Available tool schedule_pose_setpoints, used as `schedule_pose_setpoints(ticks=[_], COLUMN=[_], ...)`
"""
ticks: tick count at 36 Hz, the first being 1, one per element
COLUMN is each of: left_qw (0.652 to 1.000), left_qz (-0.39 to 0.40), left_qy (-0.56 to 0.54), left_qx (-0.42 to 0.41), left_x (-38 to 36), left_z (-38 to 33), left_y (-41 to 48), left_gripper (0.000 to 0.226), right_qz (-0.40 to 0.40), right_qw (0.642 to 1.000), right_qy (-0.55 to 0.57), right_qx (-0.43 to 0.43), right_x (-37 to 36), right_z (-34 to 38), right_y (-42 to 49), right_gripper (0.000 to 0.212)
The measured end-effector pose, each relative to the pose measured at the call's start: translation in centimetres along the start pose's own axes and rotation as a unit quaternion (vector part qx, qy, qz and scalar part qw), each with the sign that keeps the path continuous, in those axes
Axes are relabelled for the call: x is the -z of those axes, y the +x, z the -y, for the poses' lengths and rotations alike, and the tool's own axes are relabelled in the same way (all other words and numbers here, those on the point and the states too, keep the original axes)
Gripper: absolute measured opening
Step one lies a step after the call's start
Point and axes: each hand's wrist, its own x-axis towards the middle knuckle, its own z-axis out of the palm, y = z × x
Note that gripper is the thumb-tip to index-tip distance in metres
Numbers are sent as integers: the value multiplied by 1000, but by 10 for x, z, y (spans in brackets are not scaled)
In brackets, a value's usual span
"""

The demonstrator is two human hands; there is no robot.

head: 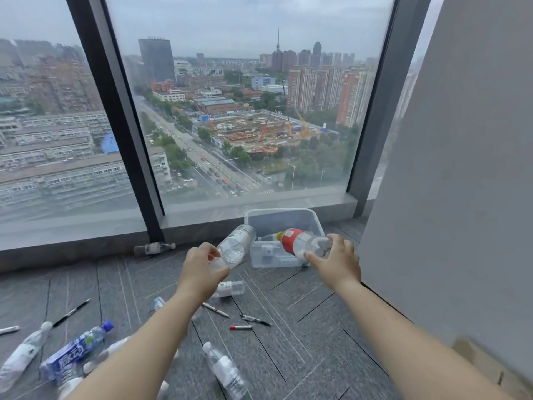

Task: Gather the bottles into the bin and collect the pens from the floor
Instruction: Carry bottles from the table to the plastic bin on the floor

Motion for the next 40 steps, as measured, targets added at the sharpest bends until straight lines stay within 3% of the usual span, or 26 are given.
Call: schedule_pose_setpoints(ticks=[5, 8, 10, 16, 20, 30, 40], left_qw=[1000, 999, 999, 999, 999, 1000, 996], left_qz=[-17, -29, -35, -29, -27, 8, 15], left_qy=[-17, -26, -25, -23, -19, -7, -22], left_qx=[-1, -14, -20, -3, 8, -20, -83], left_x=[-13, -21, -26, -39, -46, -64, -94], left_z=[4, 13, 21, 38, 41, 26, -19], left_y=[47, 66, 75, 85, 86, 91, 116], left_gripper=[30, 28, 26, 26, 25, 27, 25], right_qz=[-22, 0, 12, 13, 60, 109, 128], right_qw=[999, 999, 1000, 1000, 998, 992, 980], right_qy=[30, 36, 19, -10, 3, 8, 137], right_qx=[14, -9, -17, 24, -21, -63, -72], right_x=[-13, -20, -30, -69, -87, -85, -78], right_z=[48, 78, 86, 57, 24, -14, -26], right_y=[96, 152, 174, 173, 164, 147, 142], right_gripper=[77, 109, 117, 88, 74, 56, 51])
